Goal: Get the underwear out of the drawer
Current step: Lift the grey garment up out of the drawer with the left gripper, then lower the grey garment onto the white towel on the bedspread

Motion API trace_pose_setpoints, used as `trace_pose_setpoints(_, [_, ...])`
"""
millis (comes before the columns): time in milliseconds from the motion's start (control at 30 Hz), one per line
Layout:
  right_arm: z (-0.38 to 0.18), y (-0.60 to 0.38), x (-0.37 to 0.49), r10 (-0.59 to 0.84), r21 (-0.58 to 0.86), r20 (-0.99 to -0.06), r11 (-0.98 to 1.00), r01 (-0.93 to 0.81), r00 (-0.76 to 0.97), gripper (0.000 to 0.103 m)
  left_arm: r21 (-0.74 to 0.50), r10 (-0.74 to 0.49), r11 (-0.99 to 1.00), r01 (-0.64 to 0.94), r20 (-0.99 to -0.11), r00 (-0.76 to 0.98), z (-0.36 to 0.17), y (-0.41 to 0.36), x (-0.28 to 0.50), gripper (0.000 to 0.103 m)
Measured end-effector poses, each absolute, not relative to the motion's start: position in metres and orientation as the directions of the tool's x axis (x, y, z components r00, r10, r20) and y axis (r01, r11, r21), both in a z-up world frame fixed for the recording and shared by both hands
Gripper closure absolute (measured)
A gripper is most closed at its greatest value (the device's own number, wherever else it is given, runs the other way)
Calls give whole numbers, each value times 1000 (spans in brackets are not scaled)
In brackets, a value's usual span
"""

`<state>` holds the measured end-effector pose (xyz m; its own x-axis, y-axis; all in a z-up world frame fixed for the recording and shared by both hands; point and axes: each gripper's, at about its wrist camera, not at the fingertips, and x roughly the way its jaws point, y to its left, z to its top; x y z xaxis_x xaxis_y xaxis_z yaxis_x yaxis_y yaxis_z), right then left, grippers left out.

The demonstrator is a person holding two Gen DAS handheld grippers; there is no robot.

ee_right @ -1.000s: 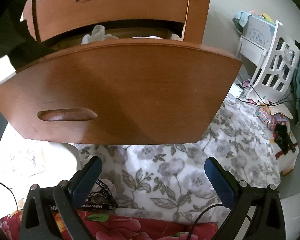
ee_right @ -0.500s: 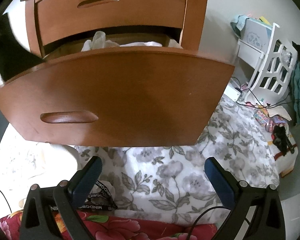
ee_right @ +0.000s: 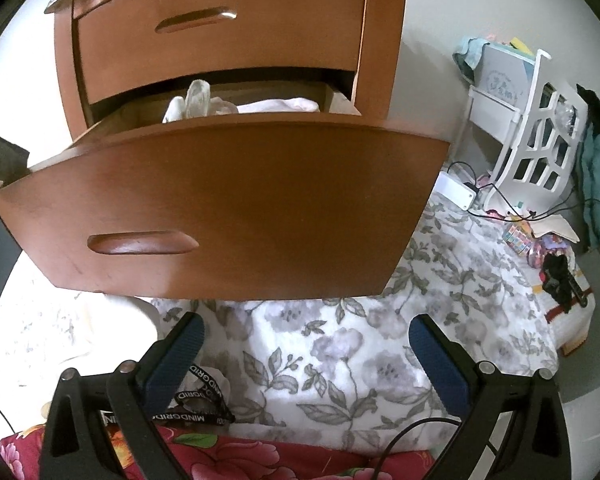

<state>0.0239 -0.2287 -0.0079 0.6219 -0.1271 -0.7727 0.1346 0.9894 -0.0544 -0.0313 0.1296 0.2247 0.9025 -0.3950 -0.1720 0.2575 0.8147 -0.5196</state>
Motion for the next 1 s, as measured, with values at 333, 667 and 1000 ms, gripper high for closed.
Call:
trace_pose_setpoints(333, [-2, -227, 17, -133, -53, -749, 988, 142, 649, 0, -509, -395, 833, 215, -276, 876, 212, 121, -39, 100])
trace_pose_setpoints(667, [2, -224, 13, -136, -58, -732, 989, 138, 667, 0, -489, -422, 851, 189, -424, 801, 183, 99, -28, 100])
trace_pose_setpoints(1000, [3, -225, 13, -132, -50, -733, 989, 140, 667, 0, -479, -470, 854, 202, -546, 694, 147, 68, -11, 100])
